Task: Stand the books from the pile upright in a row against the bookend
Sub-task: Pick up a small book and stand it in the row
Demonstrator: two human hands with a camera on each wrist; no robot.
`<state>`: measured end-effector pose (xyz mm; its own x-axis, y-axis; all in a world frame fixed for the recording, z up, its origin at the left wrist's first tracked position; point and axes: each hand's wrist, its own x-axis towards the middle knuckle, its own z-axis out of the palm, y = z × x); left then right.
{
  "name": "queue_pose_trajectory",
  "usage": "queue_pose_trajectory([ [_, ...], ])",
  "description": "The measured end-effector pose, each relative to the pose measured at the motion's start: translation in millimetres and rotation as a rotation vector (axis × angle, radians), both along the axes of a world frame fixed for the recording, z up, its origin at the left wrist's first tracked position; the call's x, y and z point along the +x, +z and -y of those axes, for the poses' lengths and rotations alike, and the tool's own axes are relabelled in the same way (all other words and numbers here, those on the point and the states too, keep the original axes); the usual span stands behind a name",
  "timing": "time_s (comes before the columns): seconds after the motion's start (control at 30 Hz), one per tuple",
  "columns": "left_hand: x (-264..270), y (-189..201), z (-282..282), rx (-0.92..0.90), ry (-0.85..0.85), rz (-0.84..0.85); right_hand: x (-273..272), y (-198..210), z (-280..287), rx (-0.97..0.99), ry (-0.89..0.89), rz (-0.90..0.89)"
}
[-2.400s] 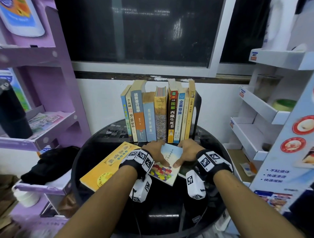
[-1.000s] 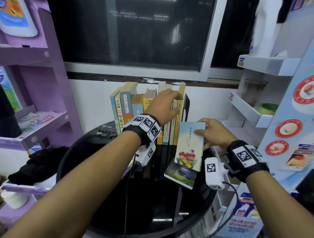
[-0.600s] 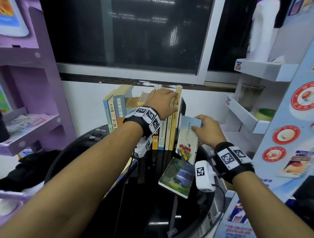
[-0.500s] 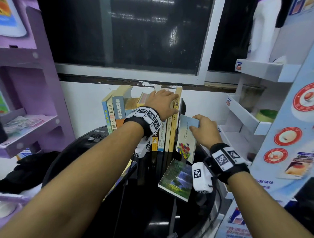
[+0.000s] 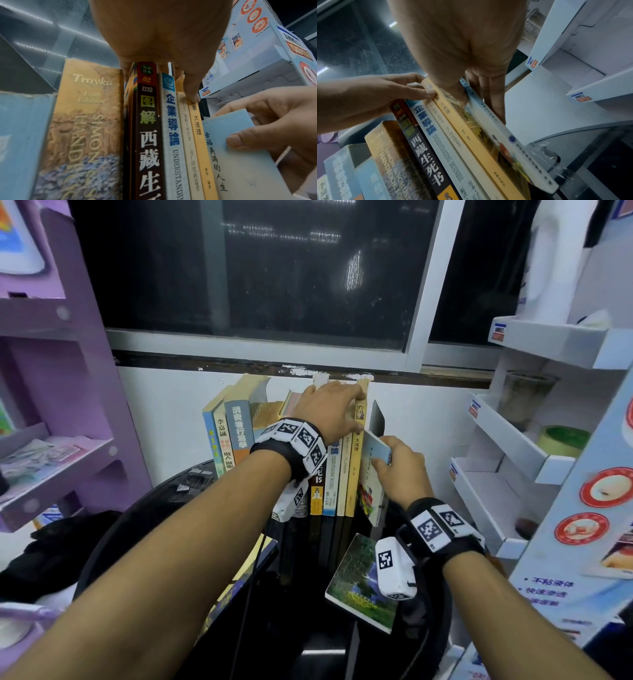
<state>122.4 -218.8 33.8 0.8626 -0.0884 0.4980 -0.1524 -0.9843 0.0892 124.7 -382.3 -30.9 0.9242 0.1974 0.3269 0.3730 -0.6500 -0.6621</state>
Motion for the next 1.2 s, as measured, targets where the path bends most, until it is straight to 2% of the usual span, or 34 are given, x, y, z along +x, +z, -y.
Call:
queue_pose_trajectory([
  [0.17,-0.2,-0.5,-4.7,0.006,0.011,0.033,0.8,-10.0,-7.9,0.047,0.116,-0.082],
  [0.3,0.9,-1.5,-9.3,-0.005,0.016,0.055,4.9,-17.3,-13.9,0.053,0.142,-0.125],
  [0.87,8.2,-7.9,-14.3,-0.047,0.023,0.07,21.2,-20.9,-14.4,-0.024,0.275,-0.166],
  [1.2,9.7,-8.9,-14.1,-0.037,0.027,0.077,31.8,-36.0,-14.3,0.032,0.287,-0.133],
])
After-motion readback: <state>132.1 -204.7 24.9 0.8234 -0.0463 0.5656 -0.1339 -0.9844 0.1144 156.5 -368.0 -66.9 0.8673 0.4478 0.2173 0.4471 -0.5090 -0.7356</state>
